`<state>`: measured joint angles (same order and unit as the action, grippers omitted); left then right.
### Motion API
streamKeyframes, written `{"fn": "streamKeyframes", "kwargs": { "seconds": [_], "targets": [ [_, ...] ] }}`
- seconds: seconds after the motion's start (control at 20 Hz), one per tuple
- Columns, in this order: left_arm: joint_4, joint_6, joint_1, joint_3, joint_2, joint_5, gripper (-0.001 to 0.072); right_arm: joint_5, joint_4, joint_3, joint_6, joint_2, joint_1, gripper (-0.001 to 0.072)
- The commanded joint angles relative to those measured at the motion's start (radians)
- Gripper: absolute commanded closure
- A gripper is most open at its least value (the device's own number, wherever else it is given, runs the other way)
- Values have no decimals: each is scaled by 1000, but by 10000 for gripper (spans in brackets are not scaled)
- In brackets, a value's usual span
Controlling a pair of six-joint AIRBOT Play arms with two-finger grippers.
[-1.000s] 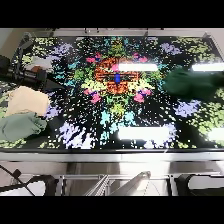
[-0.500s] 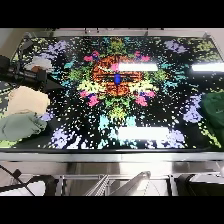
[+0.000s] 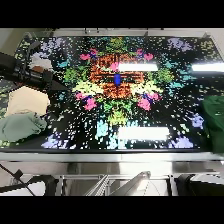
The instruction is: Fold the shirts.
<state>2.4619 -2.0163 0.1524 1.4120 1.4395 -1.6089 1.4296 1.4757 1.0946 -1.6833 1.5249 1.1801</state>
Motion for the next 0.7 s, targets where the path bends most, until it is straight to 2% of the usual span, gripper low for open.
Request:
{"fn": "streamKeyframes", "kwargs": {
  "seconds": [0.0,0.05,0.1,0.15,0.2,0.35,0.4,0.45,0.55,0.6,0.65],
  "targets": [
    [1,1,9,0,-1,6,683,245,-62,15,-8,-6,0,20],
    [0,0,11,1,-1,6,683,310,-94,20,-13,-11,-5,27],
    [0,-6,19,1,-1,2,682,366,-115,22,-23,-19,-14,155],
    [0,-21,26,1,-1,-2,683,389,-136,23,-23,-32,-24,345],
    [0,-26,27,1,-1,-12,682,392,-174,23,-21,-47,-35,391],
    [1,-40,34,1,-1,-13,683,392,-351,25,-12,-89,-66,391],
    [1,-45,34,1,-1,-14,683,392,-413,26,-4,-100,-72,436],
    [1,-45,34,1,-1,-14,682,392,-470,26,5,-112,-75,573],
    [2,-45,34,1,-1,-18,683,387,-559,26,19,-137,-76,627],
    [2,-44,33,1,-1,-17,683,378,-616,26,63,-151,-88,685],
    [3,-45,33,1,-1,-10,683,360,-682,26,113,-170,-113,684]
  ]
}}
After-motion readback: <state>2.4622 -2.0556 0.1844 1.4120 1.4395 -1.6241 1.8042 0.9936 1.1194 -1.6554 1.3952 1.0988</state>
